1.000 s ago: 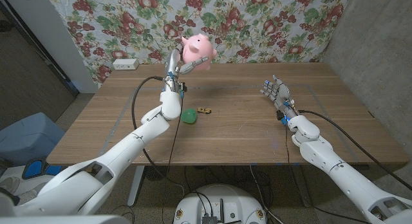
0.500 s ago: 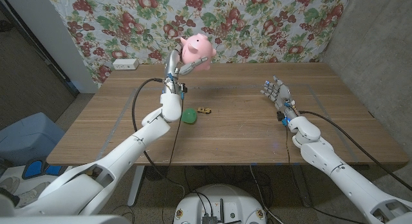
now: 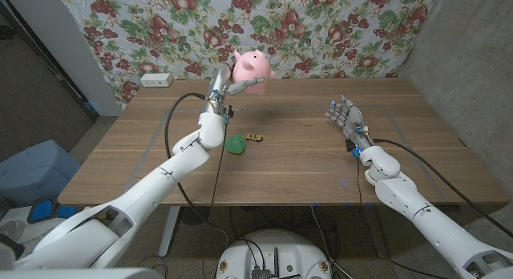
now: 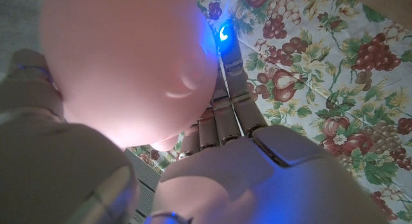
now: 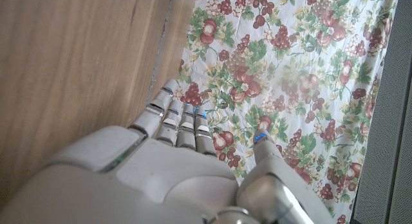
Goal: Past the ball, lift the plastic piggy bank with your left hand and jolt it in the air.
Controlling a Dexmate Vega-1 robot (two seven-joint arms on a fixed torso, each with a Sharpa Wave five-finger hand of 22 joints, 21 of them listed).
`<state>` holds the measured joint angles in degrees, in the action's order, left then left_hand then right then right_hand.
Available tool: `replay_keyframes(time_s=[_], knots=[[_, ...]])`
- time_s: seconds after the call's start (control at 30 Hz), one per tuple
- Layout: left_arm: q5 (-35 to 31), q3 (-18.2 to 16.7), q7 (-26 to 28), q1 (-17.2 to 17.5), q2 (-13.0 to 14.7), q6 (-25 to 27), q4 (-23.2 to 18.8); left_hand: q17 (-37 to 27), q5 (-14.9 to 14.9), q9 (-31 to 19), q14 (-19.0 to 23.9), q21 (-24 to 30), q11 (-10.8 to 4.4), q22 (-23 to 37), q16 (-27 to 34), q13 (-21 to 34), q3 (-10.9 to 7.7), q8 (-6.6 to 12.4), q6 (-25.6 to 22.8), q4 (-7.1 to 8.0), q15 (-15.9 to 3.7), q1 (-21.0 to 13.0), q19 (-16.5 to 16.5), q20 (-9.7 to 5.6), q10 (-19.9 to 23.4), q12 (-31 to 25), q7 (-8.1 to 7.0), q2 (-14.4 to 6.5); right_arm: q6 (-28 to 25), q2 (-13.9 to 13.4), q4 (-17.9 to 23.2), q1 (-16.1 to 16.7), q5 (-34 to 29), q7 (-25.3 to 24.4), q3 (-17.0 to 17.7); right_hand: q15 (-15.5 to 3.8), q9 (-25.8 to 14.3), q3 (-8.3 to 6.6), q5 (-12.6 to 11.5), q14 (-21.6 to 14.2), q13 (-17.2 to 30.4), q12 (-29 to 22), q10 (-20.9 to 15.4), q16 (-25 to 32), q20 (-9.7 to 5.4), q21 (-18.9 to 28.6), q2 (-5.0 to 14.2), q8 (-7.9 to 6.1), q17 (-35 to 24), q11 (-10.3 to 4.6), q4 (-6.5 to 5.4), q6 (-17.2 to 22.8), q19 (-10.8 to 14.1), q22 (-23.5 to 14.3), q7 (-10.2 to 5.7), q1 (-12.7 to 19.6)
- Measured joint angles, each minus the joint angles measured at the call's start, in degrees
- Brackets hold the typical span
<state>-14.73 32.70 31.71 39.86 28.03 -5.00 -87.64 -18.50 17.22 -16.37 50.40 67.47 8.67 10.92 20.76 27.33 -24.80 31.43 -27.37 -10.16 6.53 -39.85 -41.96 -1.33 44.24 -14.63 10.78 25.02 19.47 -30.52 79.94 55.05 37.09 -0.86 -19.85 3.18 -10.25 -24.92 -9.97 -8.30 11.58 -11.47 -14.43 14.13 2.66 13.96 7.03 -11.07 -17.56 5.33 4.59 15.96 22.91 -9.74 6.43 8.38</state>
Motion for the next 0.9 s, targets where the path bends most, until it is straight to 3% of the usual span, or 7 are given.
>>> replay_keyframes(time_s=[0.5, 0.9], knots=[[-1.1, 3.9, -15.2, -4.0, 5.0, 11.7, -6.0, 0.0, 0.2, 0.0, 0.3, 0.5, -0.08, -0.3, 0.0, 0.0, 0.0, 0.08, -0.1, 0.0, -0.02, 0.0, 0.3, 0.29, 0.1, 0.1, 0.08, 0.0, 0.1, -0.1, -0.3, 0.0, 0.3, 0.5, 0.1, 0.0, 0.0, 0.0, 0.0, 0.0, 0.0, 0.0, 0.0, 0.0, 0.0, 0.0, 0.0, 0.0, 0.0, 0.0, 0.0, 0.0, 0.0, 0.0, 0.0, 0.0], [-1.5, 5.2, -19.2, -5.3, 6.4, 14.6, -7.2, 0.0, 0.2, 0.0, 0.3, 0.8, 0.13, -0.3, -0.1, 0.2, 0.0, 0.06, -0.1, 0.0, -0.03, 0.0, 0.3, 0.29, 0.3, 0.3, 0.08, 0.0, 0.2, -0.1, -0.6, -0.1, 0.5, 0.9, 0.2, 0.0, 0.0, 0.0, 0.0, 0.0, 0.0, 0.0, 0.0, 0.0, 0.0, -0.4, 0.0, 0.0, 0.0, 0.0, 0.0, 0.0, 0.0, 0.0, 0.0, 0.0]])
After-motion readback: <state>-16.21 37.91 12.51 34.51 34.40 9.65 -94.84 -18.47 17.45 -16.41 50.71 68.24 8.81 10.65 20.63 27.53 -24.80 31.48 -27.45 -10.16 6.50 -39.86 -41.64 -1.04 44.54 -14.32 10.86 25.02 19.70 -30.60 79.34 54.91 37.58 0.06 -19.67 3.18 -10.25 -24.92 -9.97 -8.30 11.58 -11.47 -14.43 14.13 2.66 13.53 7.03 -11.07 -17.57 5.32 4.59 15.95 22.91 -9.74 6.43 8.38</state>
